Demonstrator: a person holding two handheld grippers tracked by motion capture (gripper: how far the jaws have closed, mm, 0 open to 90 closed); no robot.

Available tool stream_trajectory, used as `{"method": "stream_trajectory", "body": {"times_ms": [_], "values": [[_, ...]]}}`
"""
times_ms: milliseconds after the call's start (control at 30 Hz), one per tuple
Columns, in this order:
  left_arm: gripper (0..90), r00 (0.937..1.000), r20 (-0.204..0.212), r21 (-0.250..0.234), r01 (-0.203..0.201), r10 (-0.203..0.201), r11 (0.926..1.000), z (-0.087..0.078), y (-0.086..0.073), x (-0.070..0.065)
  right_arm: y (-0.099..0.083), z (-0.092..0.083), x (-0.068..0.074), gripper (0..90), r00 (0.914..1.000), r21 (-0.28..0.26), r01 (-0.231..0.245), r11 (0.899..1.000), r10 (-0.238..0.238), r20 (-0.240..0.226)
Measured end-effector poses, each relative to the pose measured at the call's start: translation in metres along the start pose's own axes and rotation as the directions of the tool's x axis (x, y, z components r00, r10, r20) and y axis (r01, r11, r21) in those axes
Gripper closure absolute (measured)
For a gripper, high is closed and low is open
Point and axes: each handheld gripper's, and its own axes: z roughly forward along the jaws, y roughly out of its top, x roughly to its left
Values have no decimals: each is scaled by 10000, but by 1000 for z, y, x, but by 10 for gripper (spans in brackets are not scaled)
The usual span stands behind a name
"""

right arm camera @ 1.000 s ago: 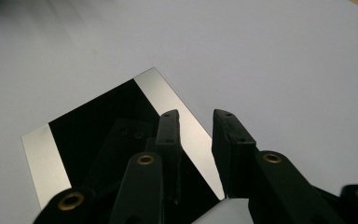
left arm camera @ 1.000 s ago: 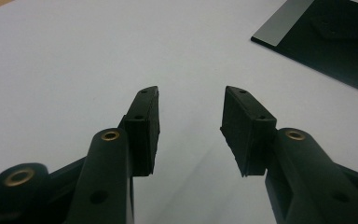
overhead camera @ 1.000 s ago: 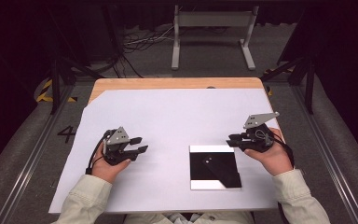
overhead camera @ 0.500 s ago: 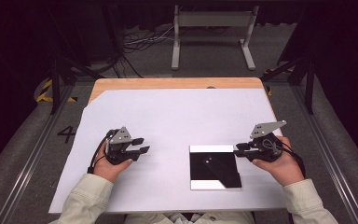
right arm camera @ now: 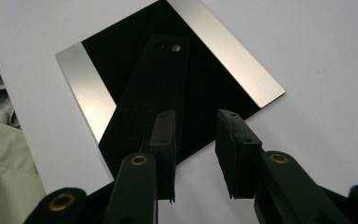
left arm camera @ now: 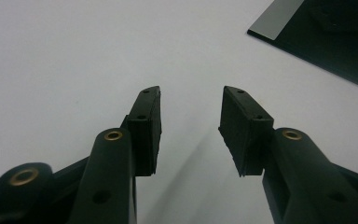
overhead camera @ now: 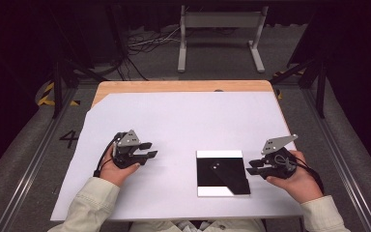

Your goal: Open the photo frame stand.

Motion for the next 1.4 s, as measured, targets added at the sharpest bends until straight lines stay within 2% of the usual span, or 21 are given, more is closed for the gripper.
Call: {"method": "stream_trajectory", "body": {"times_ms": [633, 933, 1133, 1400], "values": [[590, 10000, 77, 184, -3, 2, 9998, 4, 1, -1, -21, 6, 11, 670, 9994, 1190, 196, 9927, -159, -323], [590, 10000, 52, 215, -41, 40, 9998, 5, 1, -1, -31, 10, 16, 673, 9988, 1905, 135, 9816, -41, -498], [590, 10000, 44, 236, -10, 9, 9997, 5, 0, -1, -33, 11, 21, 699, 9977, 2184, 289, 9754, -146, -668], [590, 10000, 56, 254, -1, -1, 9997, 5, 0, -1, -33, 14, 26, 777, 9944, 2663, 575, 9622, -316, -1004]]}}
